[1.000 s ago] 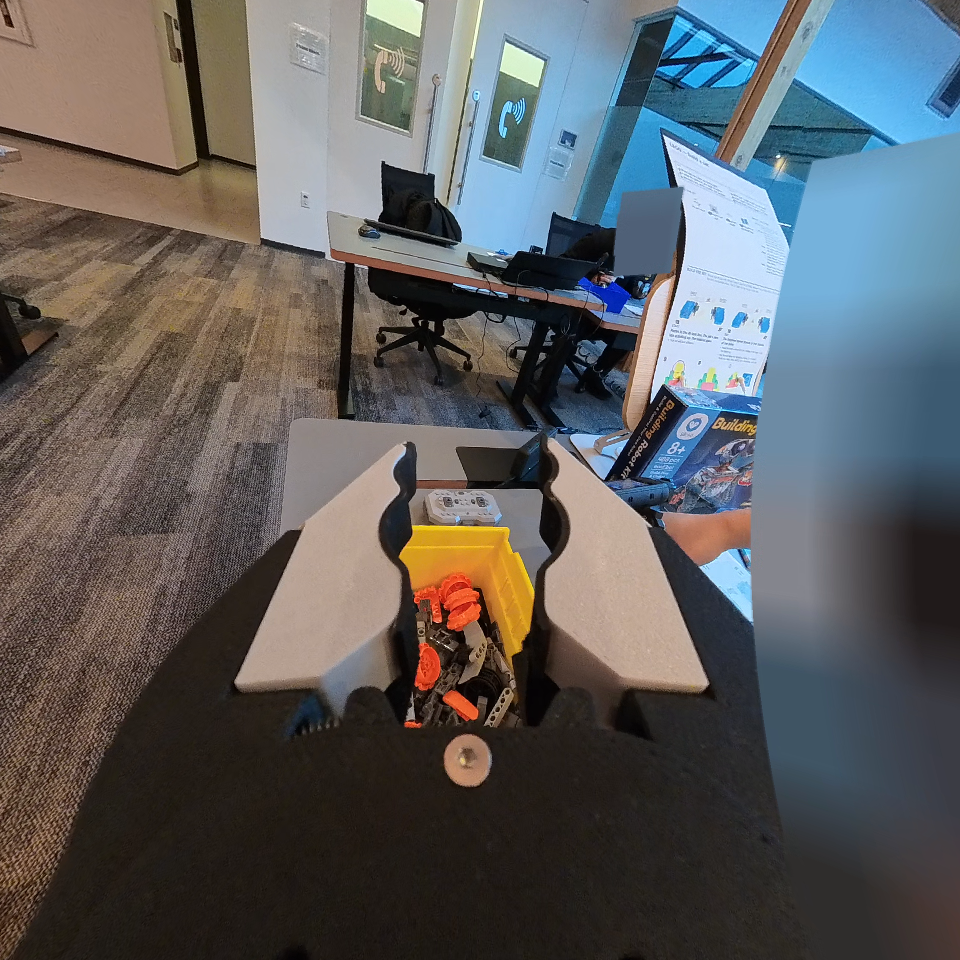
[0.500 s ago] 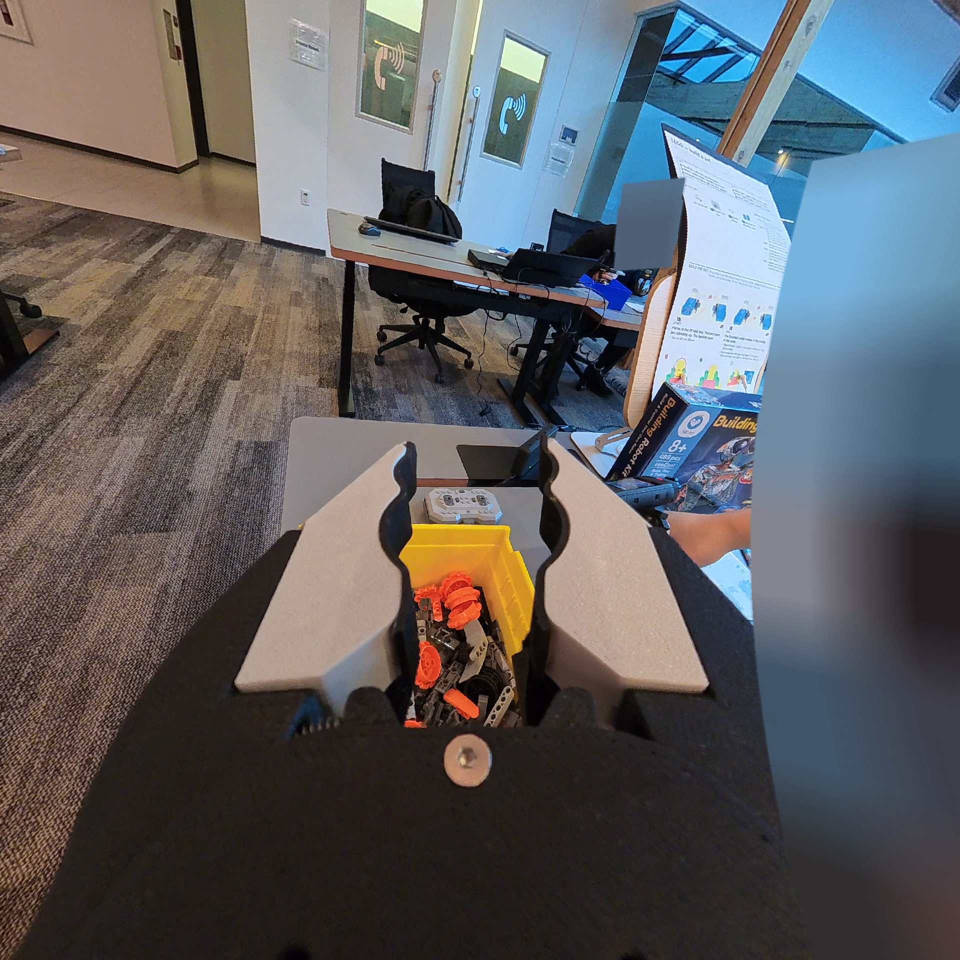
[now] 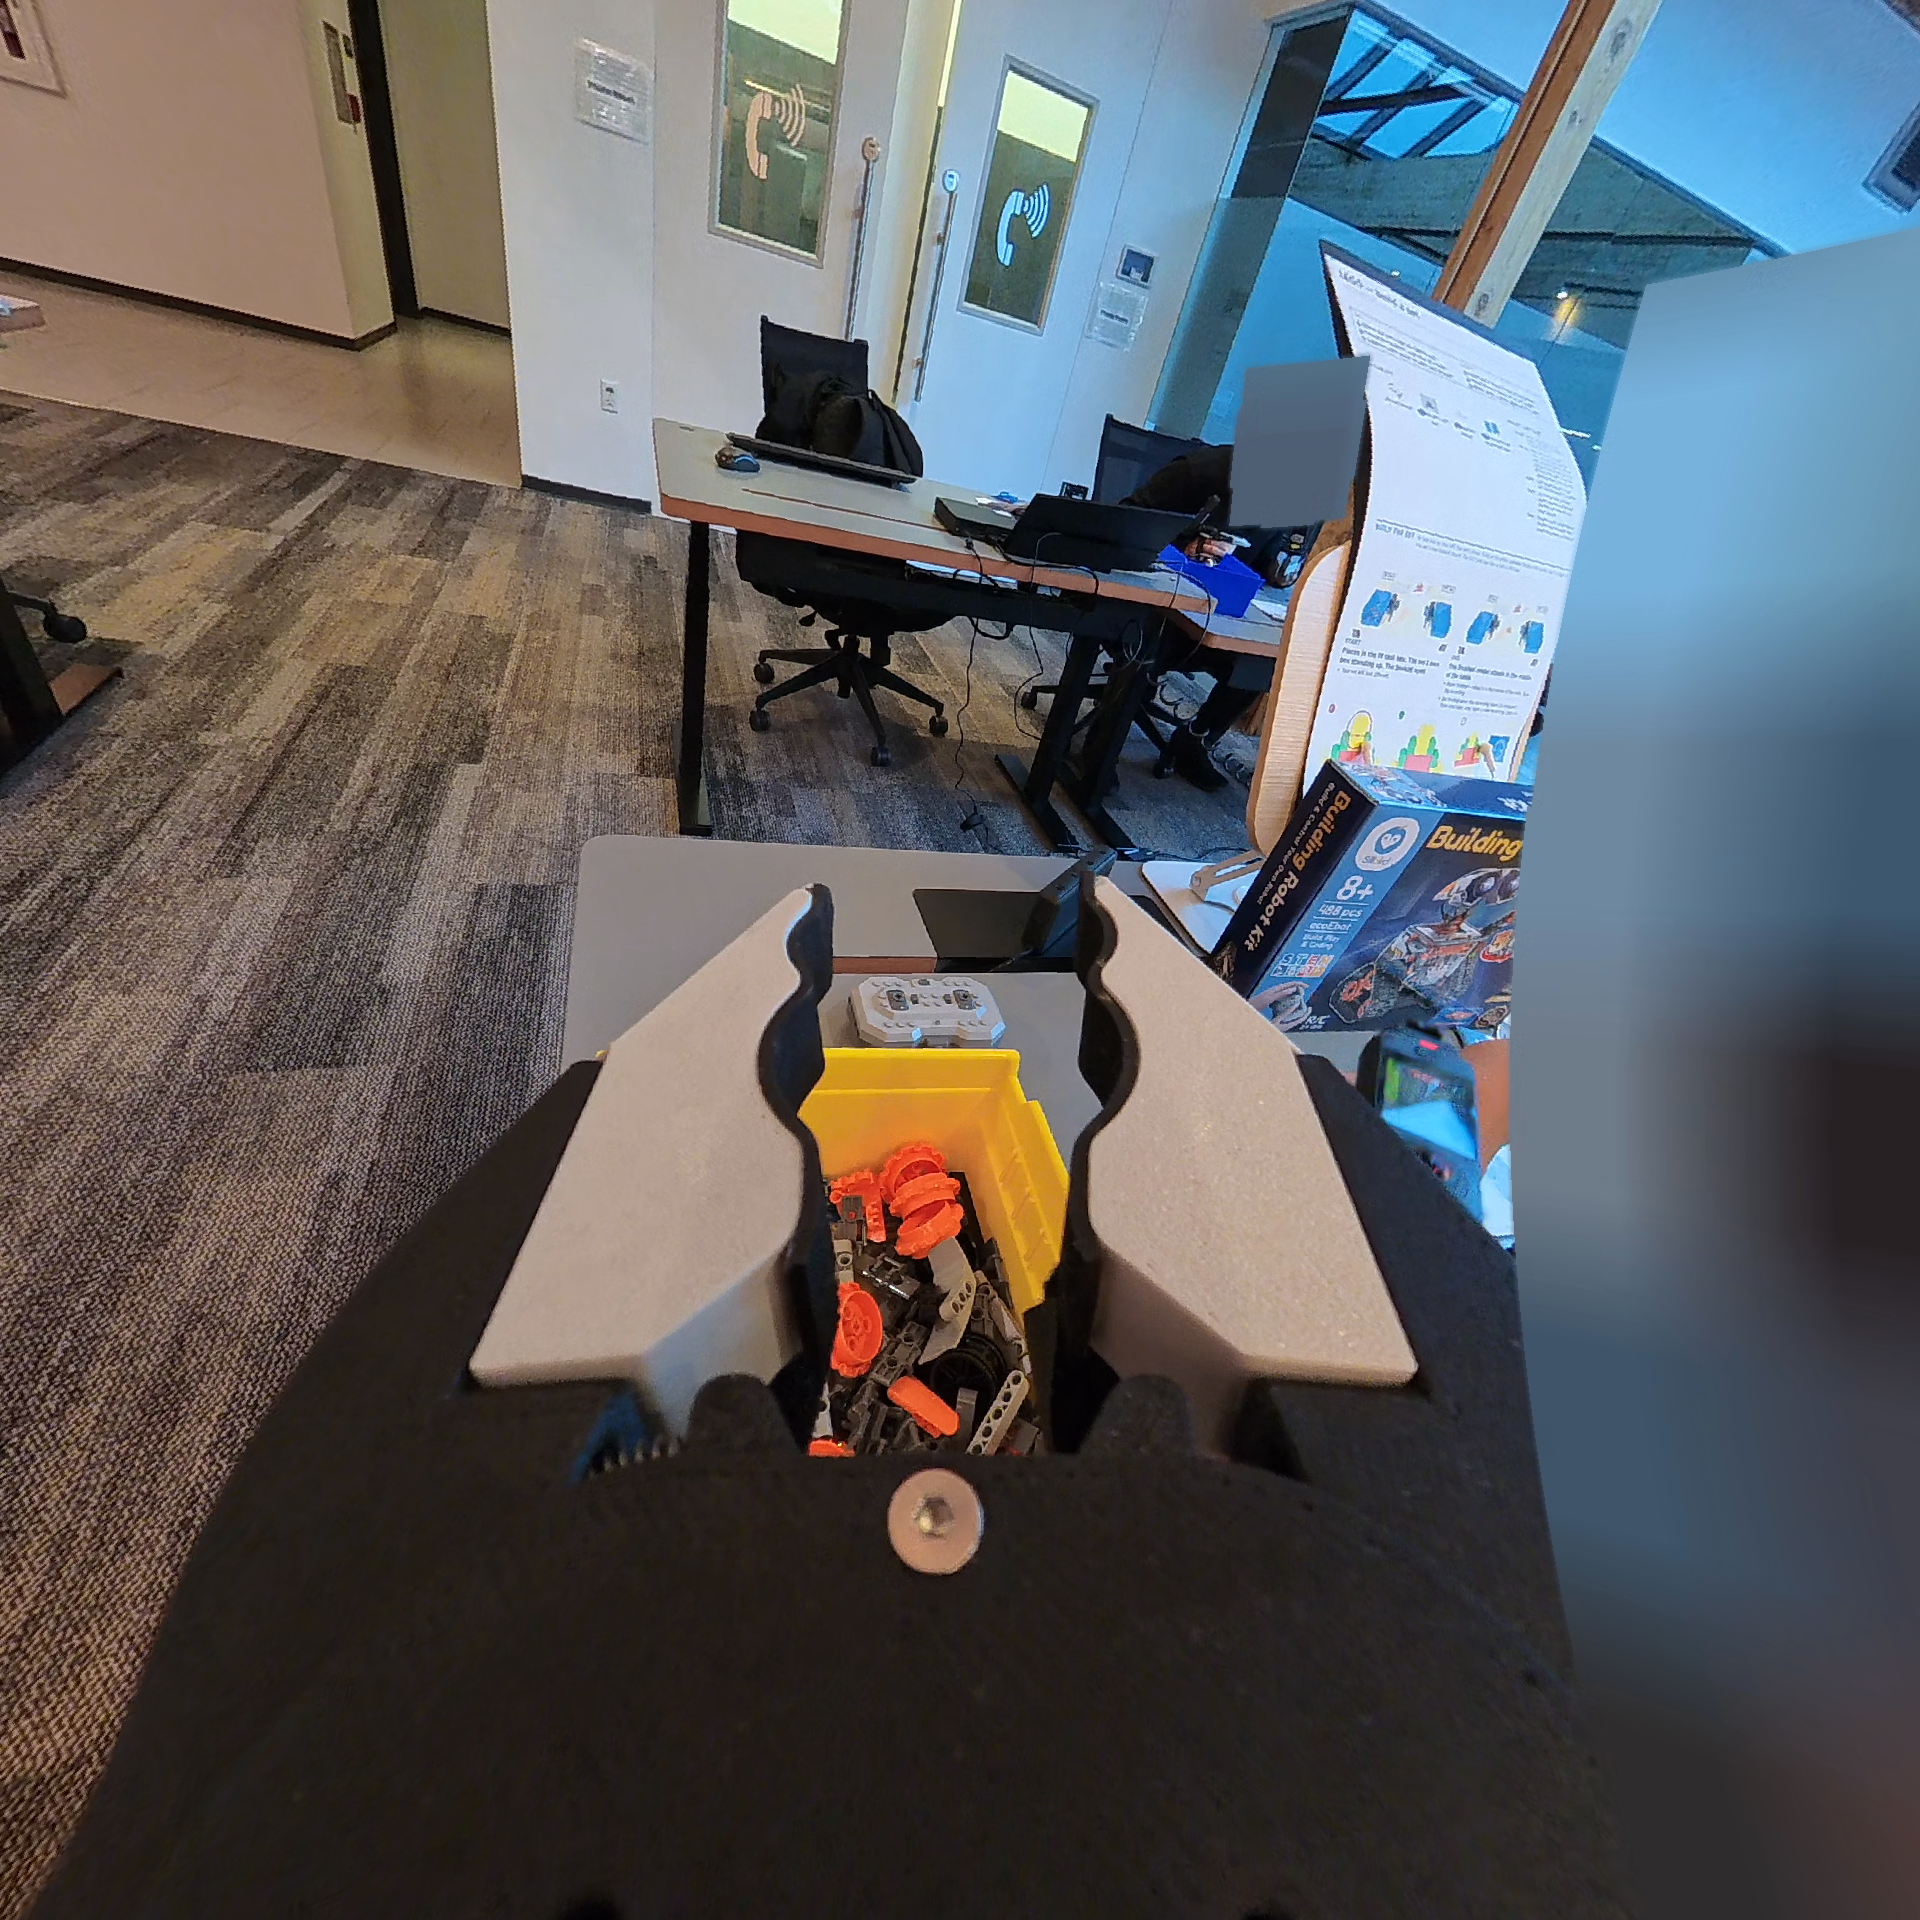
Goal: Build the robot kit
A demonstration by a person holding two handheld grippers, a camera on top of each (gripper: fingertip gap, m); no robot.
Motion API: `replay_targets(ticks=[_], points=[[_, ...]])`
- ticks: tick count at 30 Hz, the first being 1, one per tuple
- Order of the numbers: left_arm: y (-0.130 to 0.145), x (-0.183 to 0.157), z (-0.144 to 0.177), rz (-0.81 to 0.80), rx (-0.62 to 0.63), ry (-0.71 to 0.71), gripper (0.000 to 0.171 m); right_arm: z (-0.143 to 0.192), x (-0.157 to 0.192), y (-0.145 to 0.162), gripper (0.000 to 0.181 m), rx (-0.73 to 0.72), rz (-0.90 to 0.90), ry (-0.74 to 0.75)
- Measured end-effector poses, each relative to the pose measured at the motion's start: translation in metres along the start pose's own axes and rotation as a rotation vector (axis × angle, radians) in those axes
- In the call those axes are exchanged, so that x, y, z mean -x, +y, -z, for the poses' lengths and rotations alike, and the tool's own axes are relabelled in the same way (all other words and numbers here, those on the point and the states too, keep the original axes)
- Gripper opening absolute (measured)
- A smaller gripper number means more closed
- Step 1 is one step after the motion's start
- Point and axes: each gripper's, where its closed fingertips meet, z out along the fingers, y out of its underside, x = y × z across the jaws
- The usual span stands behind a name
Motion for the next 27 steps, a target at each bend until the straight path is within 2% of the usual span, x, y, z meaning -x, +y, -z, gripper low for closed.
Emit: replay_targets(ticks=[9,13,16,21,24,27], points=[[0.000,0.001,0.001,0.004,-0.003,-0.001,0.045,-0.016,0.005,0.012,0.003,0.100,0.078,-0.025],[0.000,0.002,0.001,0.006,0.000,-0.006,0.046,-0.002,0.002,0.008,0.011,0.058,0.035,-0.019],[0.000,0.005,0.001,0.006,-0.003,-0.021,0.048,0.040,-0.008,-0.002,0.008,-0.005,-0.028,0.048],[0.000,0.008,0.001,0.017,-0.003,-0.025,0.048,0.169,-0.036,-0.013,0.007,-0.172,-0.136,0.500],[0.002,0.007,0.000,0.013,0.009,-0.023,0.049,0.231,-0.020,-0.011,0.016,-0.282,-0.234,0.777],[0.005,0.004,-0.005,0.005,0.029,-0.015,0.049,0.255,0.016,-0.003,0.016,-0.394,-0.346,0.957]])
